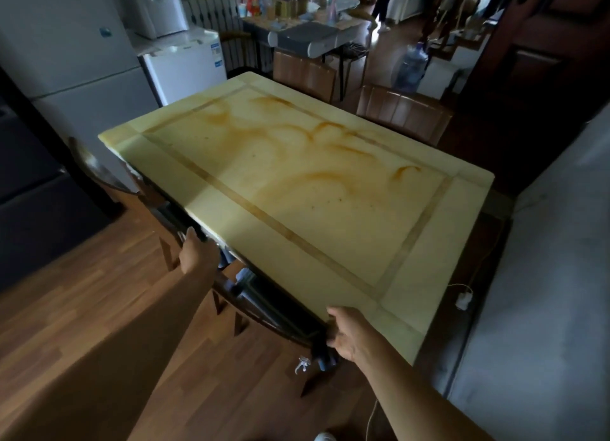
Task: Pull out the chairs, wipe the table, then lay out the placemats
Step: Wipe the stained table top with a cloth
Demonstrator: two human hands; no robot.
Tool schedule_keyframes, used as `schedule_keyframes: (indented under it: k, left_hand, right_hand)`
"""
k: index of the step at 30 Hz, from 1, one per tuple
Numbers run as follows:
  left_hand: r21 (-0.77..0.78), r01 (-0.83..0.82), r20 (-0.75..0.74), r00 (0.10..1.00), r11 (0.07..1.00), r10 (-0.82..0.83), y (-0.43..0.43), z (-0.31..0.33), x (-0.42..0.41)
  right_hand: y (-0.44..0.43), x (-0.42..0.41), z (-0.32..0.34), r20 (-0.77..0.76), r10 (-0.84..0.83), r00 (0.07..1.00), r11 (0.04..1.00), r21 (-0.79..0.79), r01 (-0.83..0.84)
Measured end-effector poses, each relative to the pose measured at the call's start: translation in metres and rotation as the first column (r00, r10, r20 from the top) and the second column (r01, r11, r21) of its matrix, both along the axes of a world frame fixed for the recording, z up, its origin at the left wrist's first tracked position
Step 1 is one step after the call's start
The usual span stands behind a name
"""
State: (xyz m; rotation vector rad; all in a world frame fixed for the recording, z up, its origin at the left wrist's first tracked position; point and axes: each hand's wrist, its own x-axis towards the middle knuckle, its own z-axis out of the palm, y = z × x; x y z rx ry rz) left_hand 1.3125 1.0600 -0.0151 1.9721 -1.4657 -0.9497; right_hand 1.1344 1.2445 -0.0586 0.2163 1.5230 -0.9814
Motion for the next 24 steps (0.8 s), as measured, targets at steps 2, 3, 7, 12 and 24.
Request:
schedule_keyframes:
  k: [2,3,7,12,24]
  left_hand:
    - [-0.013,0.098,-0.137,0.986,0.995,-0.099,0.004,0.002,-0.026]
    - [-0.008,0.146,-0.232,0.962,0.989,-0.143,0.009,0.008,-0.043]
    - [0.053,0.344,-0.611,0.754,0.937,-0.243,0.039,0.019,-0.101]
    - [0.088,0.564,-0.737,0.591,0.821,-0.327,0.069,0.022,-0.149]
    - [0.060,0.616,-0.742,0.554,0.786,-0.377,0.064,0.032,-0.221]
  right_hand:
    - [0.000,-0.028,0.011,-0.073,-0.060,0.996,0.993,-0.104,0.052]
    - [-0.001,-0.043,0.018,-0.085,-0.092,0.992,0.984,-0.161,0.077]
    - [0.008,-0.098,0.058,-0.051,-0.202,0.978,0.917,-0.360,0.171]
    - [0.020,-0.126,0.084,-0.064,-0.340,0.938,0.834,-0.482,0.269]
    - [0.009,-0.181,0.093,-0.105,-0.343,0.933,0.792,-0.566,0.227]
